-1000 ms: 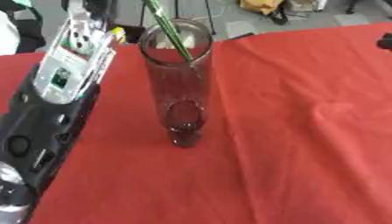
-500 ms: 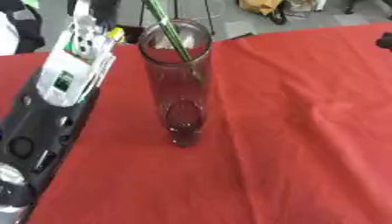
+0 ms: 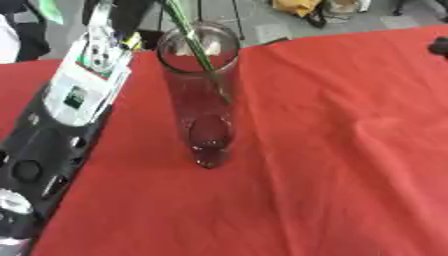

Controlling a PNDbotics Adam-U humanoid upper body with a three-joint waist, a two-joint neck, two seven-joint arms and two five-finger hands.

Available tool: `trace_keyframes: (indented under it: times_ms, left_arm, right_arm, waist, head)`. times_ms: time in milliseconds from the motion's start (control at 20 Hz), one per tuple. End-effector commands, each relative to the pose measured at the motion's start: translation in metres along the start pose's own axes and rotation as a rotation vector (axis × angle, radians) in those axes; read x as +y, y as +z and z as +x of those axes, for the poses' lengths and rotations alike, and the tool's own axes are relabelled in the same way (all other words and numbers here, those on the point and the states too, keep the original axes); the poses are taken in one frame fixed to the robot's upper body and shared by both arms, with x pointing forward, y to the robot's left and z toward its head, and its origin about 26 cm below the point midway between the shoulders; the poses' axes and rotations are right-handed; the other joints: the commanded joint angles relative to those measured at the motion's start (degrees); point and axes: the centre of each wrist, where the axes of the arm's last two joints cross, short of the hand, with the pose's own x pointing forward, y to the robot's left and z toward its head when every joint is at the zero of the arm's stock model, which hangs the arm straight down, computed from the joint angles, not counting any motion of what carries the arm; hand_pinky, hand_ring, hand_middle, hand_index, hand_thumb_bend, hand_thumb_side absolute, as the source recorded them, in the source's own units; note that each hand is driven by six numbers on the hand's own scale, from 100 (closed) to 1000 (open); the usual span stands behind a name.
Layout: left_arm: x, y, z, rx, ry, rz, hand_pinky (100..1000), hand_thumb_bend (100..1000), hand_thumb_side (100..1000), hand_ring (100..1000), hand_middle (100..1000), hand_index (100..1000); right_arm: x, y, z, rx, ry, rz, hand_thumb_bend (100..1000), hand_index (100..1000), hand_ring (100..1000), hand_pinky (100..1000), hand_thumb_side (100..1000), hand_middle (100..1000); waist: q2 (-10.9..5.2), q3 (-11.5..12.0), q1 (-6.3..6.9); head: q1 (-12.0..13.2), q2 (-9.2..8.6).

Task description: Arrange flowers into the vase.

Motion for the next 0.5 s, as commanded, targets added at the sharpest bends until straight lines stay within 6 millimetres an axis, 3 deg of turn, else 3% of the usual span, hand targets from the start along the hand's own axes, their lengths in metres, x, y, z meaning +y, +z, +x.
trace_keyframes:
  times_ms: [50,300,500]
  left_arm:
    - [0.0105,-0.0037,0.0029,-0.013,-0.091,-0.036,348,100,804,483,491,490]
    - [0.0109,-0.0021,0.0016,-0.007,-0.18,-0.092,391,100,779,533,555,580]
    - [0.0103,-0.0012,0.0003,-0.006,-0.242,-0.153,410,100,777,560,579,600]
  right_arm:
    - [-0.0035,-0.0028,0.0021,-0.012,0.009,-0.011,100,898,887,970,989,710]
    - [-0.0035,-0.0026,0.002,-0.011,0.008,-0.011,100,899,887,969,989,710]
    - [-0.0036,-0.0028,0.002,-0.012,0.008,-0.012,100,899,887,969,989,710]
  waist:
    - [-1.44,0.2,-0.29]
    - [-1.54,0.2,-0.51]
    - [-1.58,0.2,-0.67]
  head:
    - [-0.2,0.12]
    - [-0.2,0.17]
    - [-0.2,0.59]
